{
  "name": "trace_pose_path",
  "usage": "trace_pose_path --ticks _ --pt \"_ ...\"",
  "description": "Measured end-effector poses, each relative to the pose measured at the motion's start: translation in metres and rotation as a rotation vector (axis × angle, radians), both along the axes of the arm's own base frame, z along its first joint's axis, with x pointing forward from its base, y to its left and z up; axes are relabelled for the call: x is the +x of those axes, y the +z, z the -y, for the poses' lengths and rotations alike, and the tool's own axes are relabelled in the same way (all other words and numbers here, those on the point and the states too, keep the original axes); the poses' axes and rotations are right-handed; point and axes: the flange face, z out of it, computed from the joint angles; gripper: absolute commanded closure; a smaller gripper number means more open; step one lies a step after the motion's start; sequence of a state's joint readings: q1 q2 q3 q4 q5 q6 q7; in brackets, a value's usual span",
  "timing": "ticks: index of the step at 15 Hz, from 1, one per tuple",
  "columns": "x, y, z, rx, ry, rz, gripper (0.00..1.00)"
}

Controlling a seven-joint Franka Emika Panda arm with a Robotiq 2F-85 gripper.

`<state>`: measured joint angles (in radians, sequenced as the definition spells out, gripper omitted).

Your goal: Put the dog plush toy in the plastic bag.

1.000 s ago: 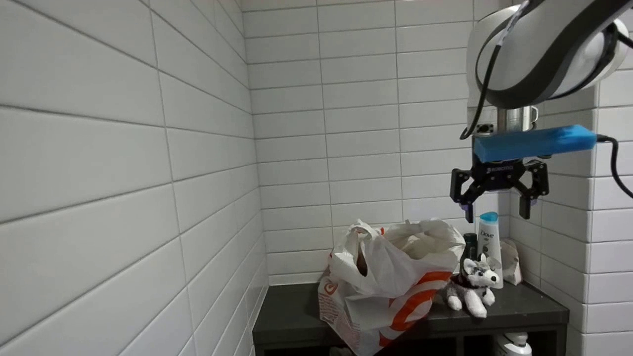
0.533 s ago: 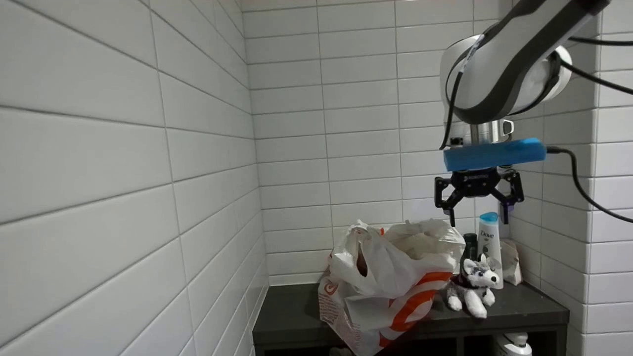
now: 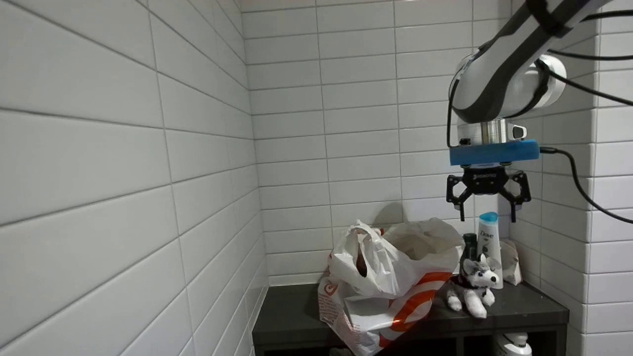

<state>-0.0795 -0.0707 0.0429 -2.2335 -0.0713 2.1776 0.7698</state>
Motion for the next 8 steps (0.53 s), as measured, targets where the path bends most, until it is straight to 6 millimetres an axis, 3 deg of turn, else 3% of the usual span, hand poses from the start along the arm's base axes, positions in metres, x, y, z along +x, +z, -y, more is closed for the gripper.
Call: trace_pose_path --ticks 8 --pt "0.022 0.013 0.009 0.217 -0.174 -0.007 0.0"
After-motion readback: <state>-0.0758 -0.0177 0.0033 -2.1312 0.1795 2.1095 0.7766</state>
